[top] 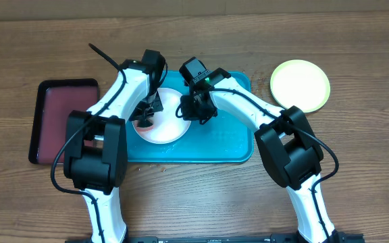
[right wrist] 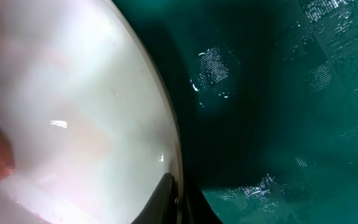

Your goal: Clean dirty plates on tray and stack at the side

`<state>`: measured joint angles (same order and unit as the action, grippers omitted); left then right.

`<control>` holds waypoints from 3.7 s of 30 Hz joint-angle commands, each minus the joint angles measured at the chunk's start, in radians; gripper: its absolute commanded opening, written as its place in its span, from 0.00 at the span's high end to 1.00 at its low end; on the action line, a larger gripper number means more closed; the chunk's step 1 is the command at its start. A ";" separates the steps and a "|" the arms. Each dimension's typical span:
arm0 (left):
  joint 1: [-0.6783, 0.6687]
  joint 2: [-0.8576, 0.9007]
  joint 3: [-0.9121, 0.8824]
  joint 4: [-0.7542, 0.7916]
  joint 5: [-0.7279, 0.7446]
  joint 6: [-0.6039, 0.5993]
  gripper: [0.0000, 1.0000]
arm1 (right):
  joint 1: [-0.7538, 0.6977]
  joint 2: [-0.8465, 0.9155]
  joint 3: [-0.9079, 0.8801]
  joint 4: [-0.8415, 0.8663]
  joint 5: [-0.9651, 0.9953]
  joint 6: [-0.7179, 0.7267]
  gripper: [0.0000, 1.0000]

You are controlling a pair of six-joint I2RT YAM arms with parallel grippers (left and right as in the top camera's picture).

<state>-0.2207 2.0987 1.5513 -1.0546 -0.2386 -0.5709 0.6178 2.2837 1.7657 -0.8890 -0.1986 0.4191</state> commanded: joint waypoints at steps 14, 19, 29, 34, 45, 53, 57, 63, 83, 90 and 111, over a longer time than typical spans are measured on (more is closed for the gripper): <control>0.003 -0.253 0.048 -0.077 0.162 0.078 0.96 | 0.015 0.016 -0.025 -0.014 0.022 -0.026 0.96; 0.003 -0.316 0.015 -0.127 0.161 0.081 0.96 | 0.015 0.016 -0.025 -0.023 0.022 -0.027 0.96; 0.018 -0.398 -0.076 -0.104 0.147 0.089 0.96 | 0.015 0.016 -0.024 -0.024 0.022 -0.026 0.96; 0.082 -0.398 -0.083 -0.105 0.167 0.089 0.96 | 0.015 0.010 0.002 -0.052 0.024 -0.027 0.96; 0.265 -0.398 -0.084 -0.151 0.206 0.106 0.96 | 0.045 -0.129 0.017 -0.095 0.328 -0.043 0.96; 0.352 -0.398 -0.087 -0.153 0.205 0.138 0.96 | 0.151 -0.267 0.017 -0.105 0.707 -0.144 0.96; 0.366 -0.398 -0.100 -0.152 0.206 0.145 0.96 | 0.218 -0.317 0.017 -0.095 0.831 -0.276 0.96; 0.366 -0.398 -0.116 -0.150 0.206 0.145 0.96 | 0.292 -0.338 0.017 -0.082 1.106 -0.325 0.96; 0.366 -0.398 -0.116 -0.154 0.207 0.145 0.96 | 0.360 -0.338 0.017 -0.032 1.336 -0.533 0.96; 0.366 -0.398 -0.116 -0.158 0.208 0.145 0.96 | 0.364 -0.338 0.017 -0.025 1.337 -0.541 0.96; 0.366 -0.398 -0.116 -0.156 0.239 0.145 0.96 | 0.298 -0.341 0.015 -0.062 1.274 -0.472 0.96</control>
<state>0.1394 1.7191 1.4414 -1.2091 -0.0139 -0.4412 0.9092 1.9865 1.7763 -0.9253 1.1053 -0.0700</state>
